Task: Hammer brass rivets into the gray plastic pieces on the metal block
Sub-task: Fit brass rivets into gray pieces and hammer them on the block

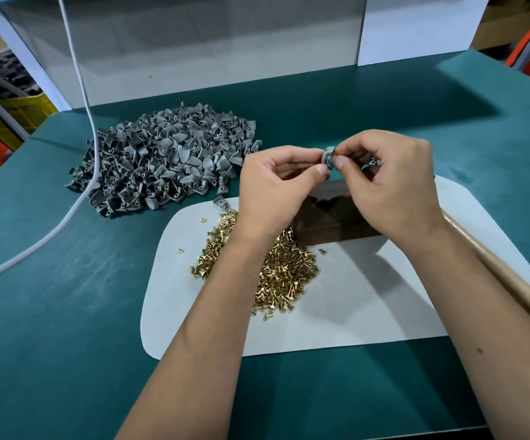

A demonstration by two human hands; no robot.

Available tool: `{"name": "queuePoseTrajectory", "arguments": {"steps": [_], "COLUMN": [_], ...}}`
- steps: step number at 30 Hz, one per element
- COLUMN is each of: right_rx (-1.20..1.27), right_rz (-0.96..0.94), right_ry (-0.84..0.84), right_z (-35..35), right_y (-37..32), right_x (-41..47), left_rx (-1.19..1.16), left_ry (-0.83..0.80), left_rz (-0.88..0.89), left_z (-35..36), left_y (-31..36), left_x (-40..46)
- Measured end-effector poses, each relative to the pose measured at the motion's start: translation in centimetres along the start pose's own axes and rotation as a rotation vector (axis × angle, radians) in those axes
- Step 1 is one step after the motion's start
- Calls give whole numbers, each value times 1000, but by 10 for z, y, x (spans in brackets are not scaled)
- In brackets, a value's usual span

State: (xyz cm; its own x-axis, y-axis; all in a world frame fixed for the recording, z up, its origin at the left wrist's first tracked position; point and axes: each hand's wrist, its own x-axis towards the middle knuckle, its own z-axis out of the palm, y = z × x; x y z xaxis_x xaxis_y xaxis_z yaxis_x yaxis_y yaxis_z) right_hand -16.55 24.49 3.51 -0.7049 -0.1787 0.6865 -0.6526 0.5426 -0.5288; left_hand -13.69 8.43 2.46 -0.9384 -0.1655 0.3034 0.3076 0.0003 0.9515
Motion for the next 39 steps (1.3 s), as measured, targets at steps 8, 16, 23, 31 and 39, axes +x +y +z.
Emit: {"name": "queuePoseTrajectory", "arguments": {"steps": [8, 16, 23, 31, 39], "right_rx": [16, 5, -12, -14, -715], "right_rz": [52, 109, 128, 202, 717], "right_ry": [27, 3, 0, -78, -434], "right_z": [3, 5, 5, -14, -50], "right_y": [-6, -5, -5, 5, 51], "right_x": [-3, -5, -3, 7, 3], "left_rx": [77, 212, 395, 548, 593], "left_ry": [59, 96, 50, 62, 24], "left_rz": [18, 20, 80, 144, 151], "left_z": [6, 10, 11, 10, -1], "left_y": [-4, -6, -2, -6, -4], "left_x": [-1, -2, -3, 0, 3]}}
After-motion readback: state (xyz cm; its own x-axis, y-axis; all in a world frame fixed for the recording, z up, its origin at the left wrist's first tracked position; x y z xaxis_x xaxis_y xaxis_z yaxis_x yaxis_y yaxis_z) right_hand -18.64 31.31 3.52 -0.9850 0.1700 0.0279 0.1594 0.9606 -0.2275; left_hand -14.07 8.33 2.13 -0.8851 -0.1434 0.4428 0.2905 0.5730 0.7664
